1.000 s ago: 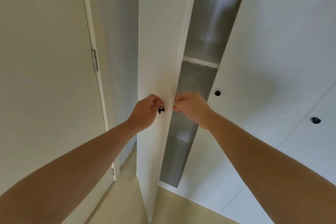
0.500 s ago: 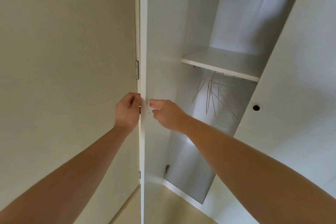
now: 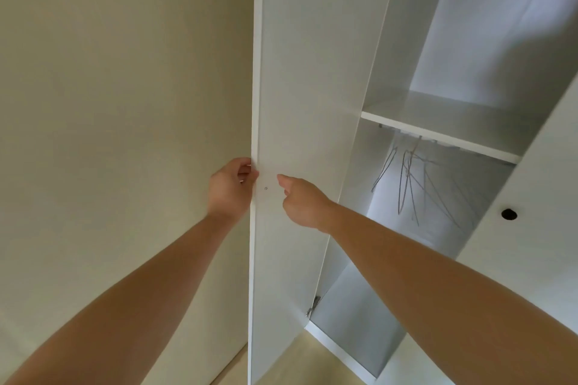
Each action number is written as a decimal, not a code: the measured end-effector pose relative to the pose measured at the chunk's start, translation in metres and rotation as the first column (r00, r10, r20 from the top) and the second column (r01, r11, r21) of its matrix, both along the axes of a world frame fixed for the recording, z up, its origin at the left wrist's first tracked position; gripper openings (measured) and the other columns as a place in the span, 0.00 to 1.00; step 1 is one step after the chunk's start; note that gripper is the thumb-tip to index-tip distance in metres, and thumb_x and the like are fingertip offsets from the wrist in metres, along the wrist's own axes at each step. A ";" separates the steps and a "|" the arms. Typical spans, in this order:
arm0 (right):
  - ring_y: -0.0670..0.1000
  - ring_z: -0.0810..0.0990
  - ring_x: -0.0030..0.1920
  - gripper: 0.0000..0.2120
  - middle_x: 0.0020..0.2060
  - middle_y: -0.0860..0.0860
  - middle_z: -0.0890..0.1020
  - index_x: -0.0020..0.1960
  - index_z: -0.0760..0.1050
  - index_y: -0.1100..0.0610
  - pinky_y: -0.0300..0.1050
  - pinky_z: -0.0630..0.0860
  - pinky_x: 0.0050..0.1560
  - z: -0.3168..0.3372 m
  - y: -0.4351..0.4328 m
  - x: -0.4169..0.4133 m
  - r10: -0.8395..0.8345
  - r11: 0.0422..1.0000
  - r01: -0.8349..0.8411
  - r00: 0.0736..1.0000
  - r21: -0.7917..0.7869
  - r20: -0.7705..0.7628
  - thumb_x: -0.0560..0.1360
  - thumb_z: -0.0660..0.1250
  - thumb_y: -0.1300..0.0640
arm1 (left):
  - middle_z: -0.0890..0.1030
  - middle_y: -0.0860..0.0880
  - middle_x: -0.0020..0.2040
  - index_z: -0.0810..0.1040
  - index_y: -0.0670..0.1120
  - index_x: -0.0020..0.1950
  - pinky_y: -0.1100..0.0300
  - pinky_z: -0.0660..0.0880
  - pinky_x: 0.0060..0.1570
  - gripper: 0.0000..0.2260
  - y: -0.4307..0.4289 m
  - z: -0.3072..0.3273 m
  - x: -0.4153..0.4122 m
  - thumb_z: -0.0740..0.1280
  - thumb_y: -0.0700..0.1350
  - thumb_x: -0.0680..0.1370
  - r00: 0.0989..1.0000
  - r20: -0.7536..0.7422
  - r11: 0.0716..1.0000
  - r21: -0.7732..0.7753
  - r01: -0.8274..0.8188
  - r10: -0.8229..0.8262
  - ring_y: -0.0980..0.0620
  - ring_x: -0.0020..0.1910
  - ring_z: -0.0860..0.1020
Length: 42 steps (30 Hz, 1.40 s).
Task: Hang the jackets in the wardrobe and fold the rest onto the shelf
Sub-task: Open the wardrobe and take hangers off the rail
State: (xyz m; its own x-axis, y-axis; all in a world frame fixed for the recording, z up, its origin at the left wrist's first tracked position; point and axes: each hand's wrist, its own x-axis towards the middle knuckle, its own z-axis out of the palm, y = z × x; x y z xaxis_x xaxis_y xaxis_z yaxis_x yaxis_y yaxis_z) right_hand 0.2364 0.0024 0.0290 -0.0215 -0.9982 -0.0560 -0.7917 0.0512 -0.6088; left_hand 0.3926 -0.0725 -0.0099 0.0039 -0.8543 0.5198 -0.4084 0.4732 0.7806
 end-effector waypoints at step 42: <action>0.54 0.81 0.53 0.17 0.53 0.51 0.85 0.58 0.83 0.54 0.47 0.78 0.55 -0.028 0.133 -0.364 -0.888 0.459 0.847 0.430 -0.267 -0.164 0.83 0.56 0.60 | 0.81 0.68 0.54 0.79 0.60 0.63 0.75 0.72 0.59 0.19 0.073 -0.023 -0.448 0.60 0.37 0.83 0.329 -0.090 0.292 0.284 0.913 -0.940 0.72 0.56 0.77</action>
